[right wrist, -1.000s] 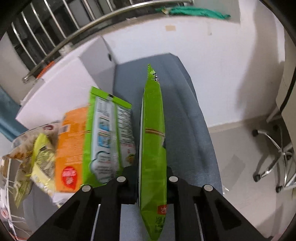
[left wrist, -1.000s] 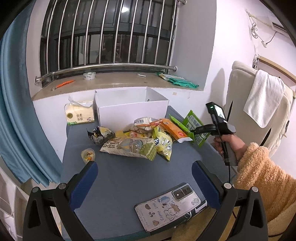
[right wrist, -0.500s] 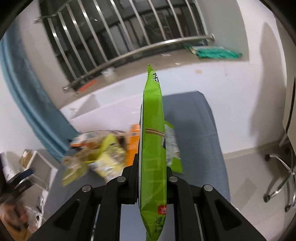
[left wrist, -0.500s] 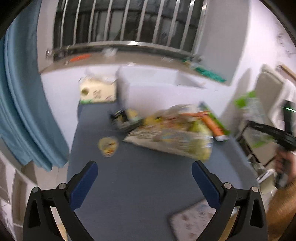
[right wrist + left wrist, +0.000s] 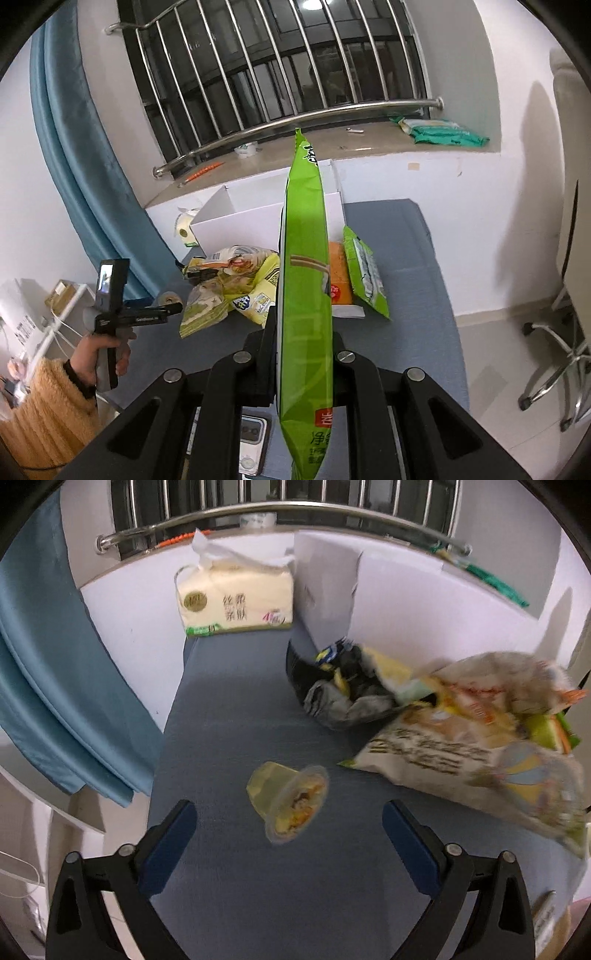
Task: Organize snacks
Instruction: 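Put yellow jelly cup in box with left tool while right tool holds green bag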
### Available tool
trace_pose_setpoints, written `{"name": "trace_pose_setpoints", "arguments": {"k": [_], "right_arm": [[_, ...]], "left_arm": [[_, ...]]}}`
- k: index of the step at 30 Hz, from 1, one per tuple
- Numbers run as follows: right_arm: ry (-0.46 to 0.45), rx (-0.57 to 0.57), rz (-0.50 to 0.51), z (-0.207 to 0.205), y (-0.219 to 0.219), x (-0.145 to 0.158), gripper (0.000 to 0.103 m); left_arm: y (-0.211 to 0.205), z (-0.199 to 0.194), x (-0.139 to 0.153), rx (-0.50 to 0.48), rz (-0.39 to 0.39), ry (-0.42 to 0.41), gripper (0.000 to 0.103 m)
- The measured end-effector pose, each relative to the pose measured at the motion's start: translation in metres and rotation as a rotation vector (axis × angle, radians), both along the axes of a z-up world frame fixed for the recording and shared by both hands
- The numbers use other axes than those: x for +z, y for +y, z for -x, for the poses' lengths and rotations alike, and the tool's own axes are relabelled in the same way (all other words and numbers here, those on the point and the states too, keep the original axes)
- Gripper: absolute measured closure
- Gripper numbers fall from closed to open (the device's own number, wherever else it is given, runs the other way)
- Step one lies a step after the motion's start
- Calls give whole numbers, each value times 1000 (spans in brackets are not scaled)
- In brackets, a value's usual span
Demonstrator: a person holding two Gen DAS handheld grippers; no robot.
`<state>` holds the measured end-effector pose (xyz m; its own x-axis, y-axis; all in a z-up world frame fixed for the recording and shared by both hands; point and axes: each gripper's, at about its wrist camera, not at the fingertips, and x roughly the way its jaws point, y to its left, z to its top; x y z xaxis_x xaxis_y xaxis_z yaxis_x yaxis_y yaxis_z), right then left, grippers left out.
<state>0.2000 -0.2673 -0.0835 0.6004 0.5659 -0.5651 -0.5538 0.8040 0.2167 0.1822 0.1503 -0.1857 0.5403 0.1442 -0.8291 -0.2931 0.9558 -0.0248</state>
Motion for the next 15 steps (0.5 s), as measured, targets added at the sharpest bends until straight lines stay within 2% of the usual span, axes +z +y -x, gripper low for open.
{"name": "trace_pose_setpoints", "arguments": {"k": [1, 2, 3, 4, 6, 9, 15], "right_arm": [[-1, 4, 0, 1, 0, 1, 89], [1, 9, -1, 2, 1, 1, 89], [-2, 11, 3, 3, 2, 1, 89], [-5, 10, 10, 4, 3, 1, 89], [-4, 15, 15, 4, 5, 1, 89], [-9, 26, 15, 4, 9, 2, 89], [-2, 40, 21, 4, 19, -2, 89]], "left_arm": [[2, -3, -7, 7, -8, 37, 34], [2, -2, -5, 10, -19, 21, 42], [3, -1, -4, 9, -7, 17, 56], [4, -2, -3, 10, -1, 29, 60], [5, 2, 1, -6, 26, 2, 66], [0, 10, 11, -31, -1, -28, 70], [-17, 37, 36, -81, 25, -110, 71]]}}
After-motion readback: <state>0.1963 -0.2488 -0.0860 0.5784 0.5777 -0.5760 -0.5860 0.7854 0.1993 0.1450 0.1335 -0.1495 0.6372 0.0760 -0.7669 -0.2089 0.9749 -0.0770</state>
